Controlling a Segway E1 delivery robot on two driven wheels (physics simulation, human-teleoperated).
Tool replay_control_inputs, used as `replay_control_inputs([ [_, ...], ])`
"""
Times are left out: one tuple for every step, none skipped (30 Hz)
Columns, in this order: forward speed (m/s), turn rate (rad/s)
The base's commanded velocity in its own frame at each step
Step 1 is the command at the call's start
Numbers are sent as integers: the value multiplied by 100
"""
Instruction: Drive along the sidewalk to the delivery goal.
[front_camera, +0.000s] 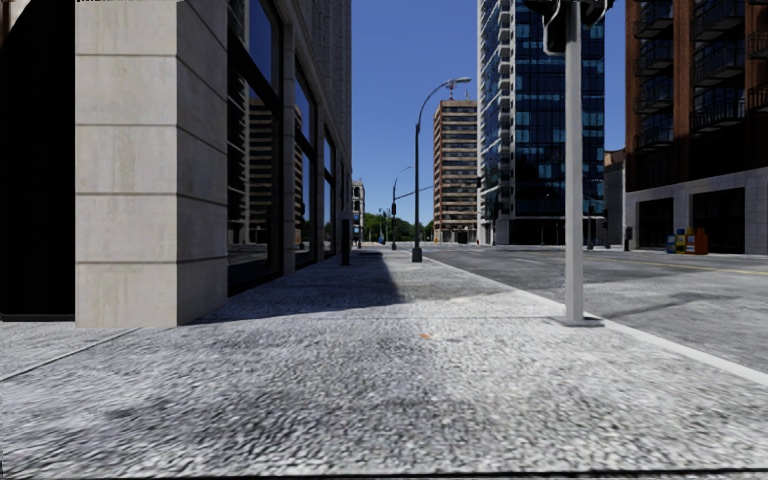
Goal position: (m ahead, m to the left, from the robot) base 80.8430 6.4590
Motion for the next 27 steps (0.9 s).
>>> replay_control_inputs([
  [159, 0],
  [159, 0],
  [160, 0],
  [160, 0],
  [160, 0],
  [160, 0],
  [160, 0],
  [160, 0],
  [160, 0],
  [160, 0],
  [160, 0],
  [160, 0],
  [160, 0],
  [168, 0],
  [172, 0],
  [175, 0],
  [175, 0],
  [182, 0],
  [187, 0],
  [188, 0],
  [190, 0],
  [191, 0],
  [191, 0],
  [192, 0],
  [192, 0],
  [192, 0],
  [192, 0],
])
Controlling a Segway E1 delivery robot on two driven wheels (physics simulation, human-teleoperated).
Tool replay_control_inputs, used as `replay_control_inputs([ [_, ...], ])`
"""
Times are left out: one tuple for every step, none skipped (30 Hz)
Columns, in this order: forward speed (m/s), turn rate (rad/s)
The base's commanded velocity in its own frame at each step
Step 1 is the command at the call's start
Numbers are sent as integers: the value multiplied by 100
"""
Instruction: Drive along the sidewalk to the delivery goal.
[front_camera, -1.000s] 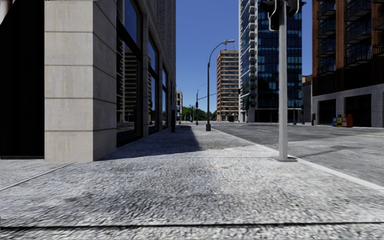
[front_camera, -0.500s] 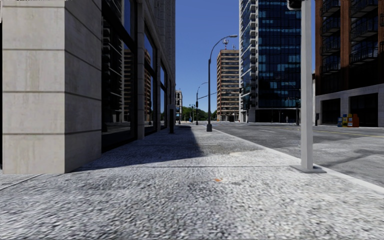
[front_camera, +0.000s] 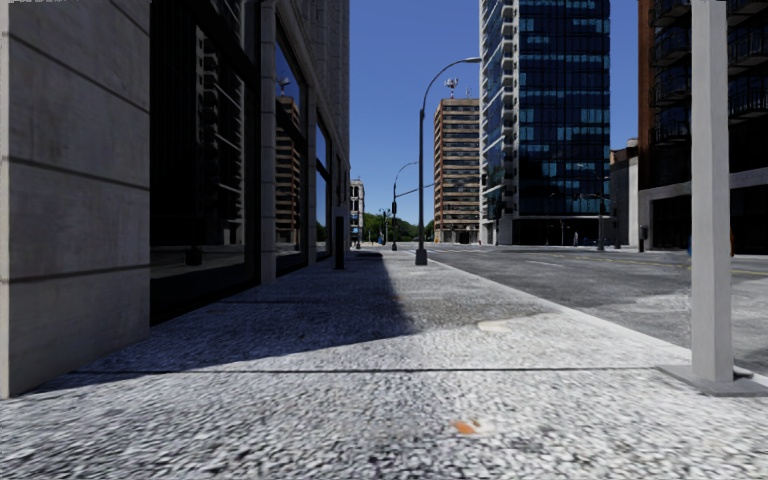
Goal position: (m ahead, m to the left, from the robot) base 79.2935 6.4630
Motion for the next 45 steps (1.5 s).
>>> replay_control_inputs([
  [192, 0],
  [192, 0],
  [192, 0],
  [192, 0],
  [192, 0],
  [192, 0],
  [192, 0],
  [192, 0],
  [192, 0],
  [192, 0],
  [192, 0],
  [192, 0],
  [193, 0],
  [193, 0],
  [193, 0],
  [193, 0],
  [193, 0],
  [193, 0],
  [193, 0],
  [193, 0],
  [193, 0],
  [193, 0],
  [193, 0],
  [193, 0],
  [193, 0],
  [193, 0],
  [193, 0],
  [193, 0],
  [193, 0],
  [193, 0],
  [193, 0],
  [193, 0],
  [193, 0],
  [193, 0],
  [193, 0],
  [193, 0],
  [193, 0],
  [193, 0],
  [193, 0],
  [193, 0],
  [193, 0],
  [193, 0],
  [193, 0],
  [193, 0],
  [193, 0],
])
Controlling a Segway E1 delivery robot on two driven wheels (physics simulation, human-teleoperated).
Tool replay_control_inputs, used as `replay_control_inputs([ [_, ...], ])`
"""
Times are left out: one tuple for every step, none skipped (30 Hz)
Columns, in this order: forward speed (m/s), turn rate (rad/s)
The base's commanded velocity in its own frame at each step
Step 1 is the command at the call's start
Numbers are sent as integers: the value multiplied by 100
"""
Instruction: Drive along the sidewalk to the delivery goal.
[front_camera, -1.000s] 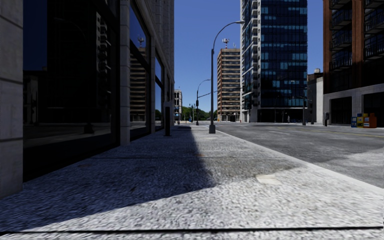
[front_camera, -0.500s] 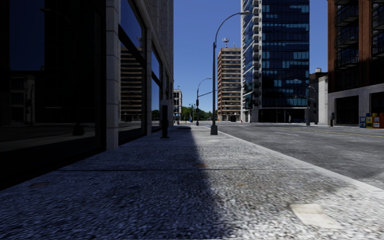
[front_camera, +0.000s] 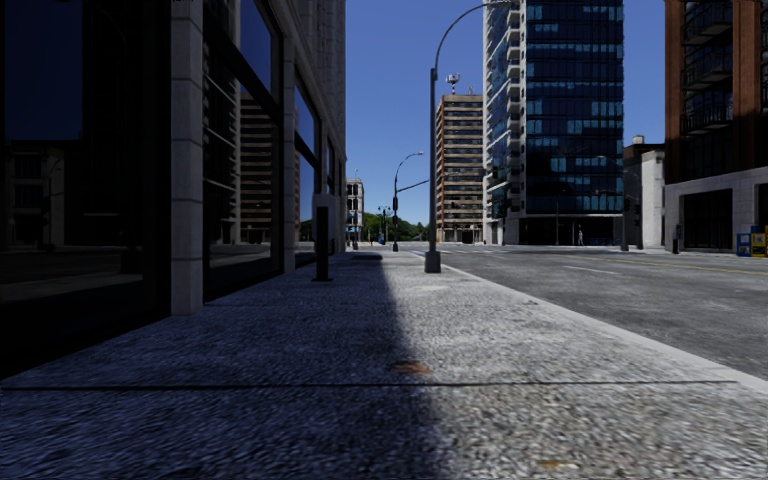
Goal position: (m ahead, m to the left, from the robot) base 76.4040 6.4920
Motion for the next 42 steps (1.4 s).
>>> replay_control_inputs([
  [193, 0],
  [193, 0],
  [193, 0],
  [193, 0],
  [193, 0],
  [193, 0],
  [193, 0],
  [193, 0],
  [193, 0],
  [193, 0],
  [193, 0],
  [193, 0],
  [193, 0],
  [193, 0],
  [193, 0],
  [193, 0],
  [193, 0],
  [197, 0],
  [200, 0],
  [200, 0],
  [200, 0],
  [200, 0],
  [200, 0],
  [200, 0],
  [200, 0],
  [200, 0],
  [200, 0],
  [200, 0],
  [200, 0],
  [200, 0],
  [200, 0],
  [200, 0],
  [200, 0],
  [200, 0],
  [200, 0],
  [200, 0],
  [200, 0],
  [200, 0],
  [200, 0],
  [200, 0],
  [200, 0],
  [200, 0],
])
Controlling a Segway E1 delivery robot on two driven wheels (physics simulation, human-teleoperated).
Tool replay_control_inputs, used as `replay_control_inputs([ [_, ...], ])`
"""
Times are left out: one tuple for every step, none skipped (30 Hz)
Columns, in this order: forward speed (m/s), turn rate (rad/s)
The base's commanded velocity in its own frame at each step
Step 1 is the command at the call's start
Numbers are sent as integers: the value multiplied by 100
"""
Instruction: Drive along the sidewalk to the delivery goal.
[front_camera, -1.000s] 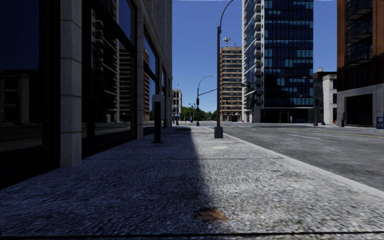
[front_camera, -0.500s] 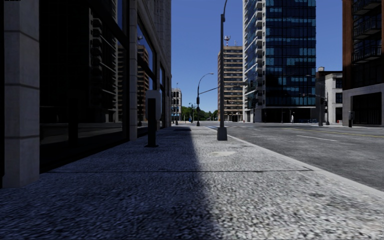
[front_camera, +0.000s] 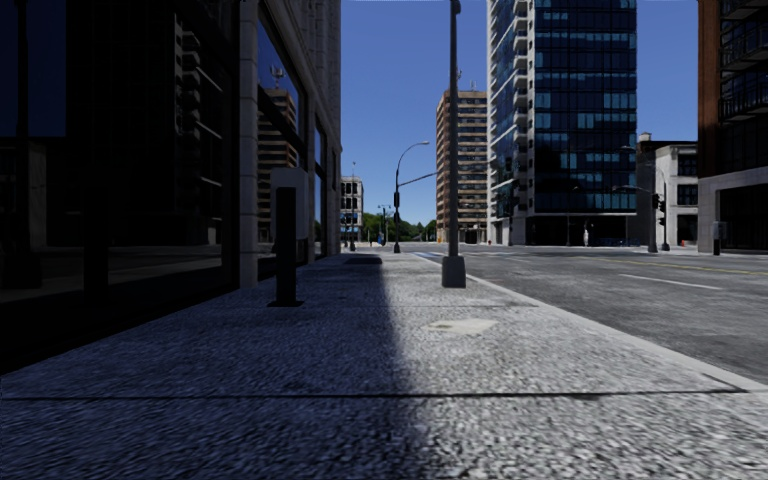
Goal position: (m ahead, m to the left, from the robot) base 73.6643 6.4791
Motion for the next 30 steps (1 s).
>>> replay_control_inputs([
  [200, 0],
  [200, 0],
  [200, 0],
  [200, 0],
  [200, 0],
  [200, 0],
  [200, 0],
  [200, 0],
  [200, 0],
  [200, 0],
  [200, 0],
  [200, 0],
  [200, 0],
  [200, 0],
  [200, 0],
  [200, 0],
  [200, 0],
  [200, 0],
  [200, 0],
  [200, 0],
  [200, 0],
  [200, 0],
  [200, 0],
  [200, 0],
  [200, 0],
  [200, 0],
  [200, 0],
  [200, 0],
  [200, 0],
  [200, 0],
])
